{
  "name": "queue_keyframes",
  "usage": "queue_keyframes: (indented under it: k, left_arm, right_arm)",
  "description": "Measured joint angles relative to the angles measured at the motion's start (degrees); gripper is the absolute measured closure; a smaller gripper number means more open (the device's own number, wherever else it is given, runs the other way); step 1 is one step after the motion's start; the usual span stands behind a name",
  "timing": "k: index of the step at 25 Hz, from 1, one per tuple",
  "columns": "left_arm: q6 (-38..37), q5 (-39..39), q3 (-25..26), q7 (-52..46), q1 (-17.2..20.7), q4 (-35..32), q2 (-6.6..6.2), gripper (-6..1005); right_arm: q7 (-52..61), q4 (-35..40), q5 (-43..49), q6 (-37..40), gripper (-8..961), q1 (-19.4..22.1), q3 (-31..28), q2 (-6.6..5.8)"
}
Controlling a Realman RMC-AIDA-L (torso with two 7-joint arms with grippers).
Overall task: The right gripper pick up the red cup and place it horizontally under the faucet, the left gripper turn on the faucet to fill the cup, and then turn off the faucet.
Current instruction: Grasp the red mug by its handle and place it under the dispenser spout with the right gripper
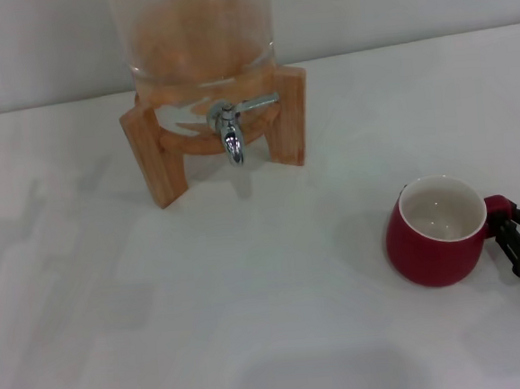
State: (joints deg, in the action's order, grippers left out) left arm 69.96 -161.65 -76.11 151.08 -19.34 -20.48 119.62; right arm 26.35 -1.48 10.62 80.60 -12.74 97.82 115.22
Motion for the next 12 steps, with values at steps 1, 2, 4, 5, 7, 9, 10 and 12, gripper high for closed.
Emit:
queue_keyframes:
  k: [1,2,4,5,7,9,10,12]
  left_arm:
    - [0.0,0.0,0.0,0.0,0.0,0.0,0.00,170]
    - [0.0,-0.1,0.0,0.0,0.0,0.0,0.00,170]
    - [0.0,-0.1,0.0,0.0,0.0,0.0,0.00,170]
    - [0.0,-0.2,0.0,0.0,0.0,0.0,0.00,170]
    - [0.0,-0.2,0.0,0.0,0.0,0.0,0.00,170]
    - [0.0,-0.2,0.0,-0.2,0.0,0.0,0.00,170]
    - [-0.1,-0.1,0.0,-0.4,-0.1,0.0,0.00,170]
    - [-0.3,0.1,0.0,-0.8,-0.2,0.0,0.00,170]
  right_arm:
    - [0.0,0.0,0.0,0.0,815,0.0,0.0,0.00]
    - [0.0,0.0,0.0,0.0,815,0.0,0.0,0.00]
    - [0.0,0.2,0.0,0.0,815,0.0,0.0,0.00]
    - [0.0,0.4,0.0,0.0,815,0.0,0.0,0.01]
    - [0.1,0.9,0.0,0.1,815,0.0,-0.1,0.06]
    - [0.5,1.0,0.0,0.1,815,0.0,-0.1,0.08]
    - [0.8,1.2,0.0,0.1,815,0.0,-0.1,0.09]
    - [1.1,1.4,0.0,0.1,815,0.0,0.0,0.09]
